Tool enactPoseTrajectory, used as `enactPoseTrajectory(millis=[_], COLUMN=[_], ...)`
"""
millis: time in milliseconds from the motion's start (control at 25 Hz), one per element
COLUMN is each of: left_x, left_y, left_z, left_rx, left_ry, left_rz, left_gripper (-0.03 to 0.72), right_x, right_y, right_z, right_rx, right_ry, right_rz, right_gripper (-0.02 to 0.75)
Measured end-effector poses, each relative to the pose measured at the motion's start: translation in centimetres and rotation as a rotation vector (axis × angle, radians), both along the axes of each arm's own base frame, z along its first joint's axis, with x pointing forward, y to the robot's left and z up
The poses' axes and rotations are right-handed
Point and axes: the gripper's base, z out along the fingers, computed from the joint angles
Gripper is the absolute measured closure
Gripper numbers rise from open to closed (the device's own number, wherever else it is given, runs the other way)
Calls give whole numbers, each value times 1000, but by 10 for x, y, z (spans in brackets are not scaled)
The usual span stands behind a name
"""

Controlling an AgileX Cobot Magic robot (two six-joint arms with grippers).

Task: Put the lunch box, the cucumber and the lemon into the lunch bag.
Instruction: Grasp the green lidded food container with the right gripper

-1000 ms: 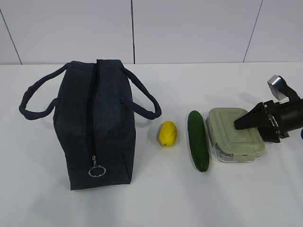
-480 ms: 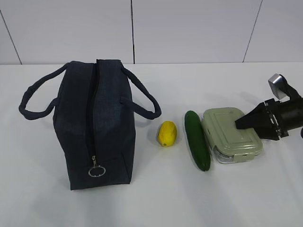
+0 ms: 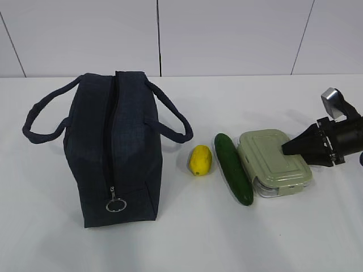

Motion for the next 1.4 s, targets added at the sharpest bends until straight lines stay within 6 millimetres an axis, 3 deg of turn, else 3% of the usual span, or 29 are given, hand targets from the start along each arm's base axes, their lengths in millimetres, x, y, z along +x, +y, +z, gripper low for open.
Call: enactPoseTrajectory(millis=[200,480,920,1160,1400], left_x=[8,68,157,198,240], left_y=[-3,-12,-37,-57,-96], left_z=[6,25,54,46,26], left_rx=[-30,-144,-303,-298,-241], left_ry=[43,273,321,374,475], left_rz=[-19,-79,-283,-362,-466], left_gripper=[433,433,378,369,368], right_x=[0,0,0,0,0], right_y=[0,0,0,0,0], right_z=[0,0,0,0,0], right_rx=[0,0,2,2,4], right_ry=[0,2,5,7,10], right_rz=[0,-1,-3,-4,-5], right_gripper=[351,351,351,351,351])
